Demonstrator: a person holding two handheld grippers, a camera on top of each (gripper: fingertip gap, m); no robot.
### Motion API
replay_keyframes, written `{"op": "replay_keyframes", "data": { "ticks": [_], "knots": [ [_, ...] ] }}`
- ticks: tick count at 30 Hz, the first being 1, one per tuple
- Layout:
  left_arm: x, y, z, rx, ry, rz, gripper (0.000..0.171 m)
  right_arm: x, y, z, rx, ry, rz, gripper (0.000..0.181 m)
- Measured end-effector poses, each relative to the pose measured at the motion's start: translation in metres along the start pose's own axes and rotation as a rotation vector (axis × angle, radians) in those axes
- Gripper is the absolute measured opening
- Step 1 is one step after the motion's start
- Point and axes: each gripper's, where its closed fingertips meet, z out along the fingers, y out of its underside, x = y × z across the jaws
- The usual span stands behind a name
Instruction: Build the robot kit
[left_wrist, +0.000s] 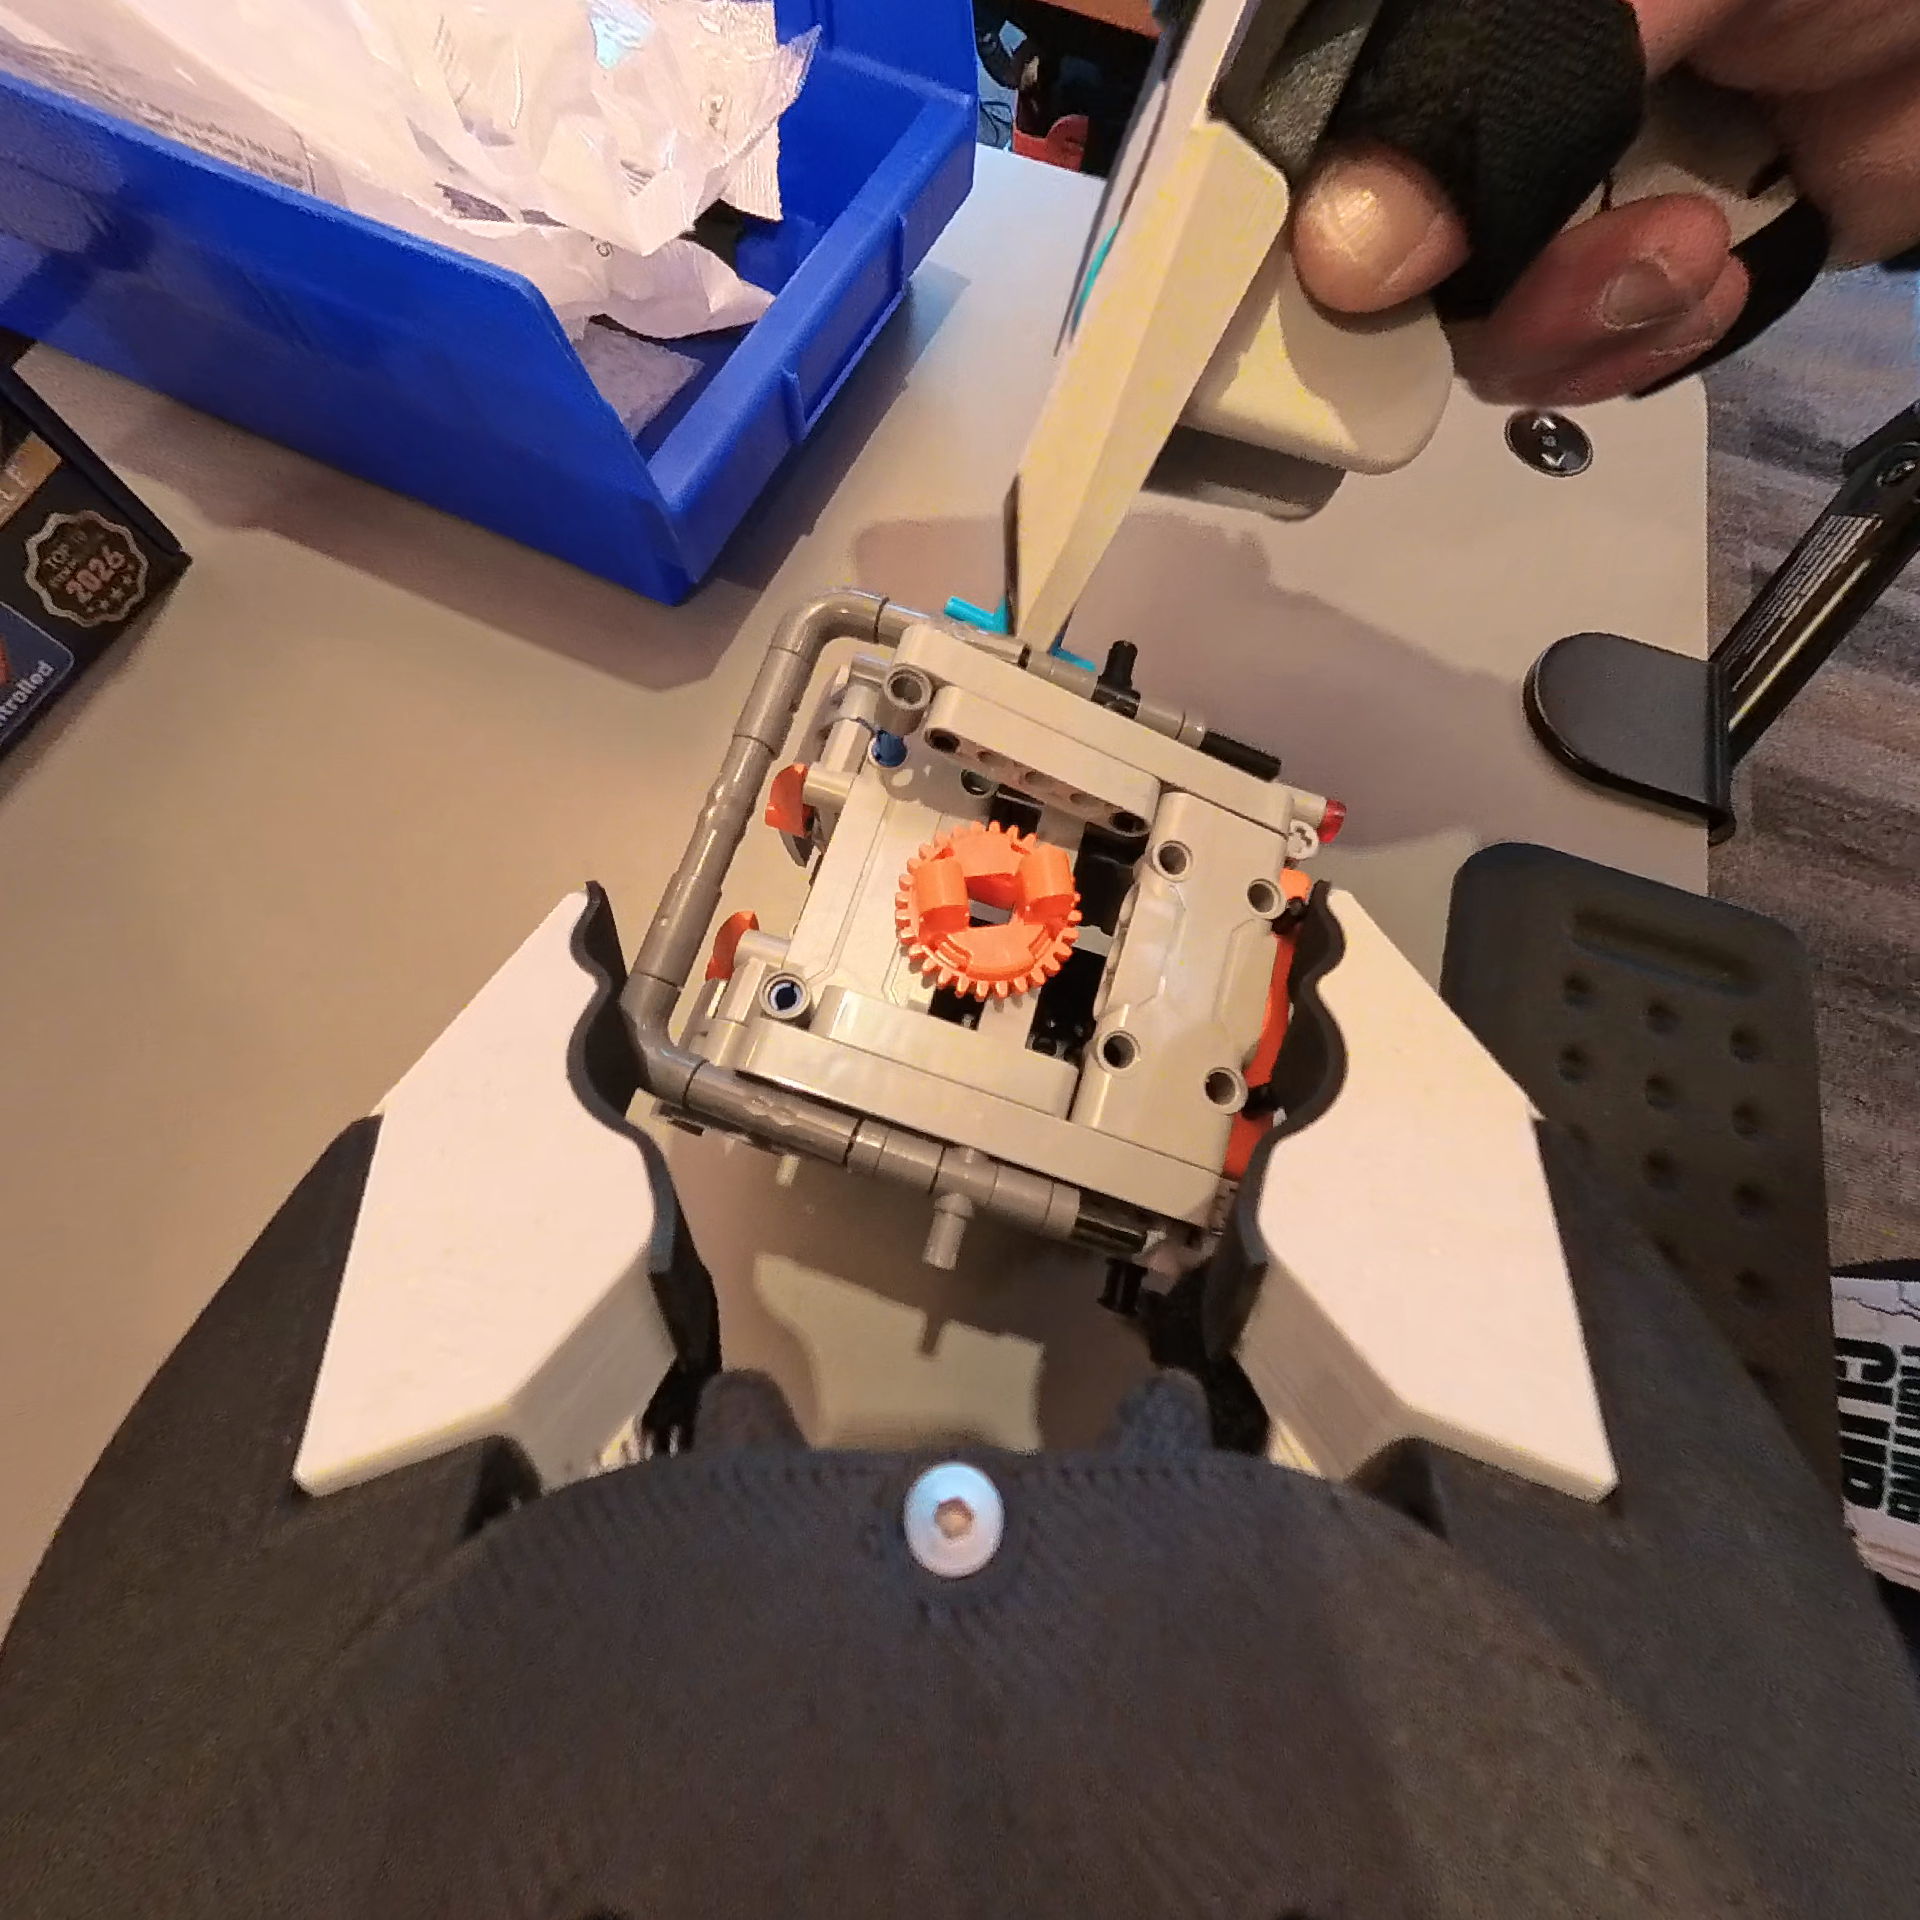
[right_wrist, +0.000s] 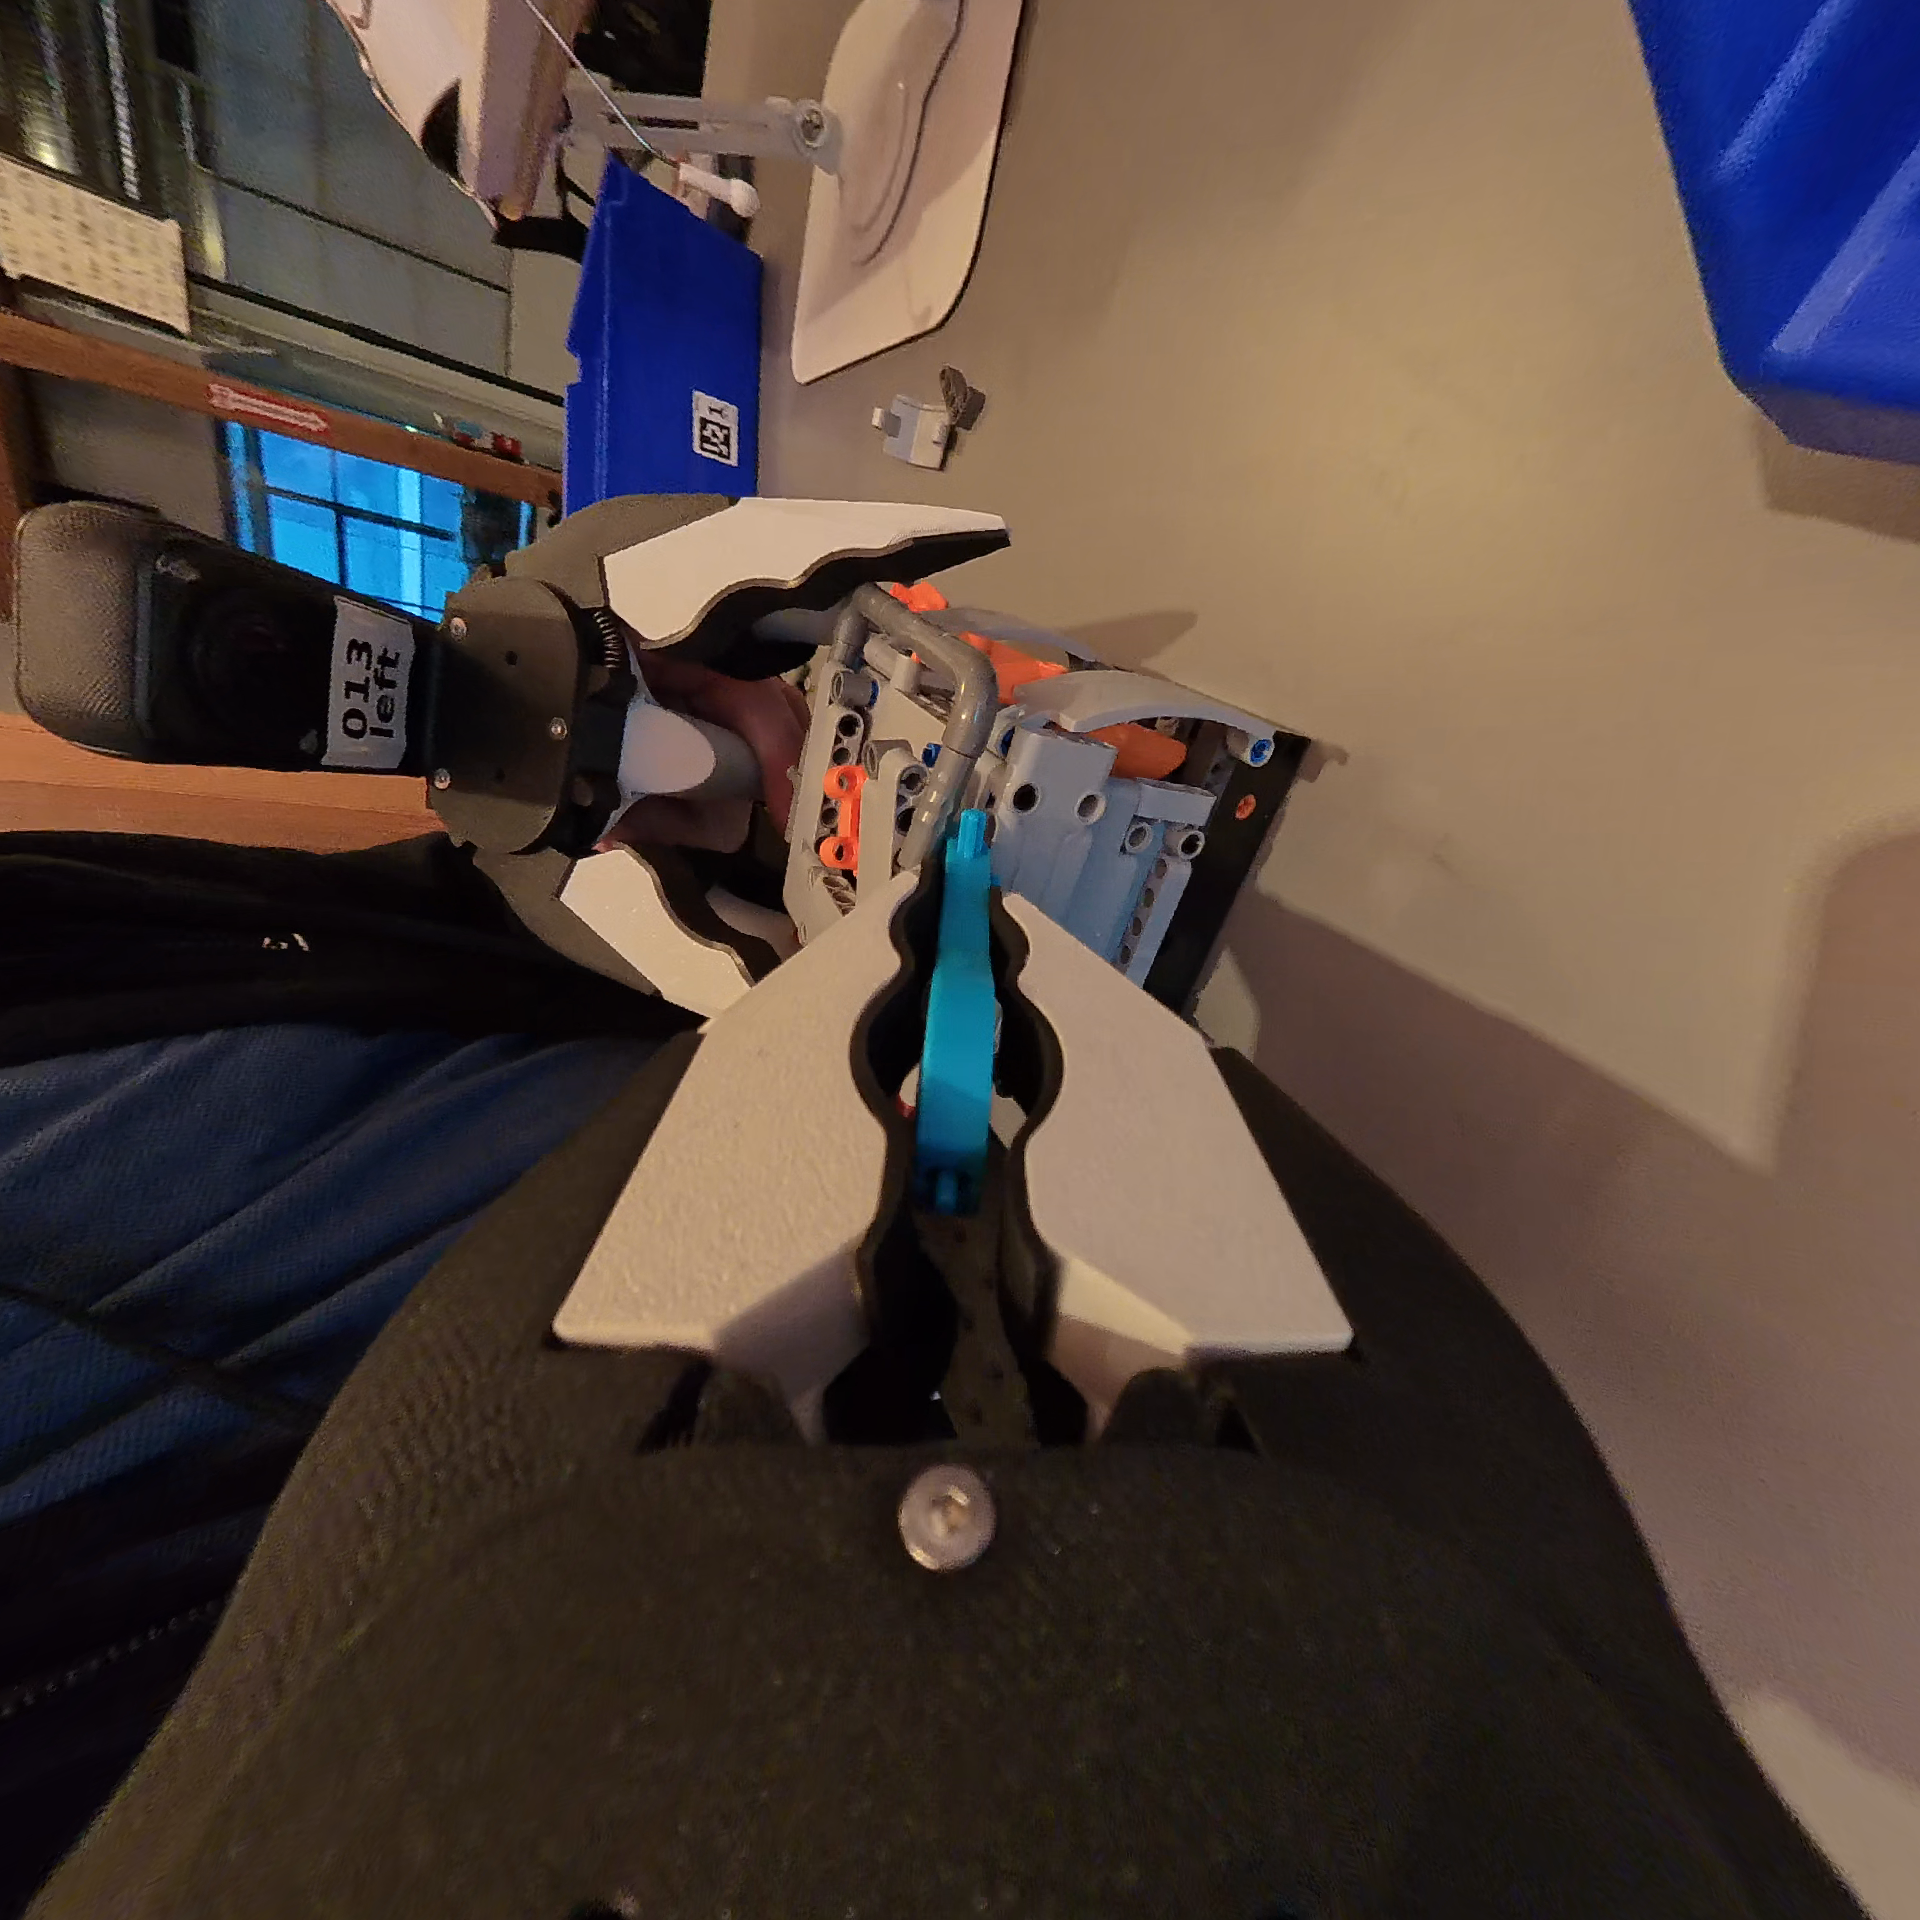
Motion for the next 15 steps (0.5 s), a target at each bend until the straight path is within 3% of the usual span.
{"op": "replay_keyframes", "data": {
  "ticks": [15],
  "knots": [
    [-0.001,0.004,-0.004,-0.033,0.065,0.018,0.124,0.008,0.005,-0.013,0.003,0.018,-0.06,0.005]
  ]
}}
